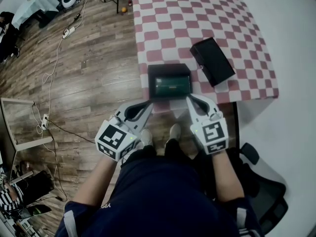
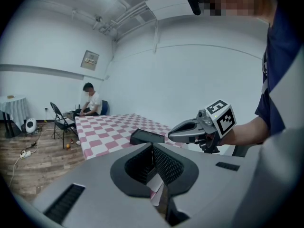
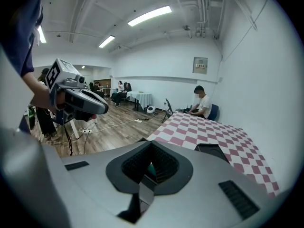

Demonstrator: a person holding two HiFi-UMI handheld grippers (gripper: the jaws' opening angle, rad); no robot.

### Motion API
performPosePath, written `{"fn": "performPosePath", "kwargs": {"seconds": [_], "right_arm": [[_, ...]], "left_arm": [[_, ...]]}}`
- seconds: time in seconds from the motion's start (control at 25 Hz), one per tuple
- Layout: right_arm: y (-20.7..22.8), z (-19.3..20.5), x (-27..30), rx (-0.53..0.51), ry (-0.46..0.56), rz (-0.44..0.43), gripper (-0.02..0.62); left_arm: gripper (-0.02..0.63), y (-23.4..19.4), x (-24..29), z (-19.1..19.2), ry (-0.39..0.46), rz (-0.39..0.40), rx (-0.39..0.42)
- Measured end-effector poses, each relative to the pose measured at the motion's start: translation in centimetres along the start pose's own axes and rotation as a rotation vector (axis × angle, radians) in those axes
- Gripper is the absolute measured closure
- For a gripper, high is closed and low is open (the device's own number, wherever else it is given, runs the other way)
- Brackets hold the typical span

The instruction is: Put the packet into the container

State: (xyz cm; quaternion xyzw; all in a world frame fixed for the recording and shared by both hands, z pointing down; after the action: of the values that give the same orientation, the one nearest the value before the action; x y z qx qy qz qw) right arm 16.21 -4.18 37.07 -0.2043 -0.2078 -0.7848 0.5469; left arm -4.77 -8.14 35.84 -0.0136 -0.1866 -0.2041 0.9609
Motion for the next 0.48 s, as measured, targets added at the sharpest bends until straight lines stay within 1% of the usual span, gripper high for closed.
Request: {"fn": "performPosePath", "kwargs": {"seconds": [0.48], "right_arm": [[-0.14,0.11,0.12,-0.021,-0.01,0.003,0.58]], "left_arm": [[0.58,-0.02,0.02,0.22,0.0,-0.003,-0.002]]}}
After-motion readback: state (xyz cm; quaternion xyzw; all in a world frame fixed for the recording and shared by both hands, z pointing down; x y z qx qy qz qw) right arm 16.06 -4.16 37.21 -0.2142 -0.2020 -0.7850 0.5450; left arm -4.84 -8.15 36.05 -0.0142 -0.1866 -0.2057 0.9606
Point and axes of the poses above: the fingertips, and each gripper's own axes: x forward along the fingers, y to its right, z out of its underside, the point moved 8 cm from there along -x, backward along the fingers, and after that the axes turned 15 degrees about x, right-handed, at the moved point
